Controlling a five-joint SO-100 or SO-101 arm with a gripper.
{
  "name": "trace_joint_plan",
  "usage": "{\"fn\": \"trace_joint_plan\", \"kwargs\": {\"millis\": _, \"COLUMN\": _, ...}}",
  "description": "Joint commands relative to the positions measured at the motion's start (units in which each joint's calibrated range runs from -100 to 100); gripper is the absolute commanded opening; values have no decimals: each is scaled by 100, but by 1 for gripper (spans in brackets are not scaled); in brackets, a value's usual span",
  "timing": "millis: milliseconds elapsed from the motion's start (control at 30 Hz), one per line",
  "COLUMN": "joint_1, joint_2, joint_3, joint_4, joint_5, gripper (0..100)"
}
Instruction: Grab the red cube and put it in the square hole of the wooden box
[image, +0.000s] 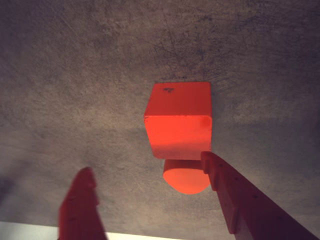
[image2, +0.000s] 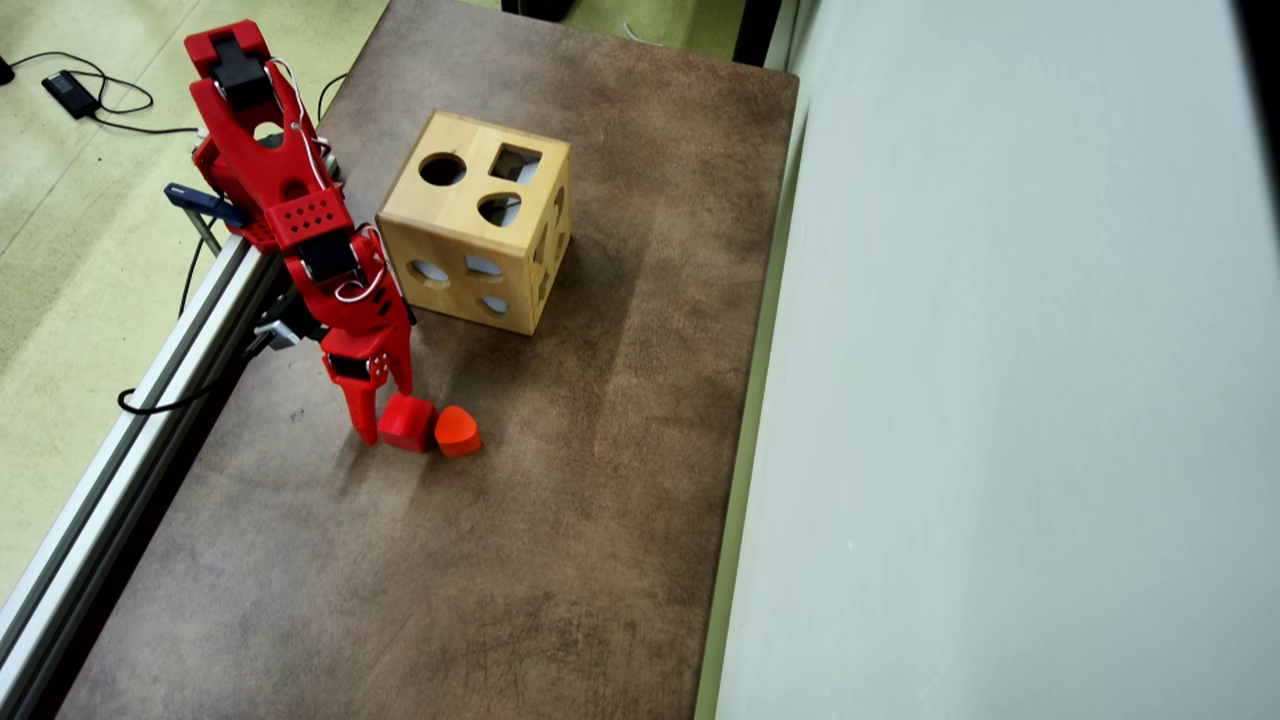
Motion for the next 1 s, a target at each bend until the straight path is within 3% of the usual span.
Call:
{"fn": "trace_joint_plan", "kwargs": {"millis": 0, "joint_1": 103, "joint_2": -45, "joint_3": -101, "joint_4": 20, "joint_5": 10, "gripper": 46}}
{"fn": "trace_joint_plan", "kwargs": {"millis": 100, "joint_1": 65, "joint_2": -36, "joint_3": -57, "joint_4": 20, "joint_5": 20, "gripper": 49}}
{"fn": "trace_joint_plan", "kwargs": {"millis": 967, "joint_1": -291, "joint_2": 456, "joint_3": 131, "joint_4": -28, "joint_5": -15, "gripper": 49}}
